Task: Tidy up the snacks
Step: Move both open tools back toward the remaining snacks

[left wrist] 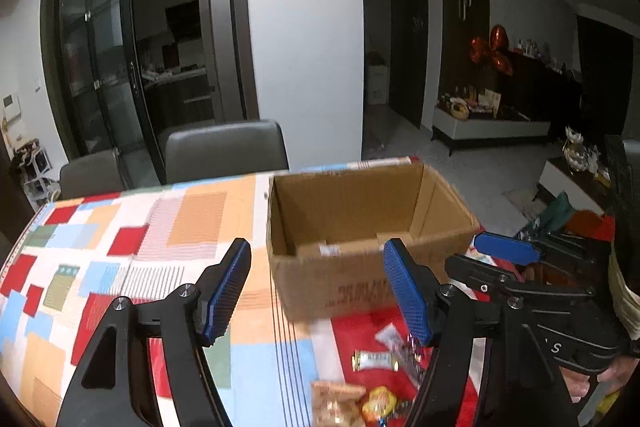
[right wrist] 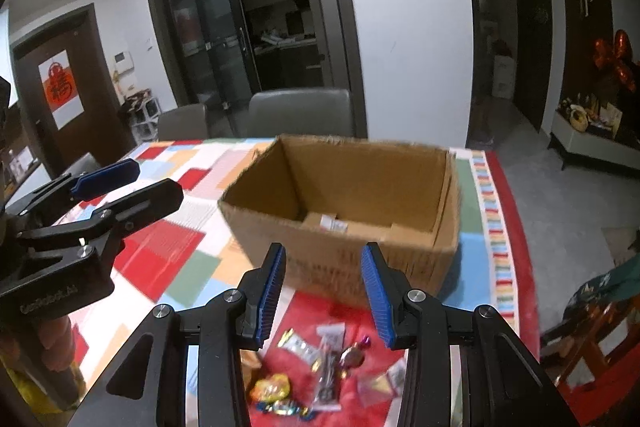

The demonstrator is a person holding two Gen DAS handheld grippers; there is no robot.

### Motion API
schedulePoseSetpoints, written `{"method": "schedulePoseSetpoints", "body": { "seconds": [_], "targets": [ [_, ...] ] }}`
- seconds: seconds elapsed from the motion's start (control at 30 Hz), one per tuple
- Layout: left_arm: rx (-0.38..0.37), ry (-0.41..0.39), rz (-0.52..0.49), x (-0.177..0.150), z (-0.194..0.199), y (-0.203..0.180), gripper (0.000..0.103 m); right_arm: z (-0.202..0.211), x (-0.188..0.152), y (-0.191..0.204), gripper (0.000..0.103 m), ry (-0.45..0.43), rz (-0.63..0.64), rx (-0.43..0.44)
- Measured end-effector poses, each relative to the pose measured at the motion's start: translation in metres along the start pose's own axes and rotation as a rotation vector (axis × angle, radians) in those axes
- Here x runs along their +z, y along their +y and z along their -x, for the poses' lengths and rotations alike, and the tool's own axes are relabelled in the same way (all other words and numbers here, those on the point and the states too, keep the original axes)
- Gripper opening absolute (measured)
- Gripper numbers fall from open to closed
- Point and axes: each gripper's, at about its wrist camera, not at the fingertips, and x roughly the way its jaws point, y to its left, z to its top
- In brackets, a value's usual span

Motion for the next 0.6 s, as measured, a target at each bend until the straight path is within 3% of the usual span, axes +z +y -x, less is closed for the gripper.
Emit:
{"method": "schedulePoseSetpoints", "body": {
  "seconds": [0.6],
  "targets": [
    [-0.042, 0.171, 0.035, -0.083, -0.005, 0.008, 0.068, -0.017, -0.075, 0.01, 0.041, 0.155, -0.05, 0.007]
  ]
}}
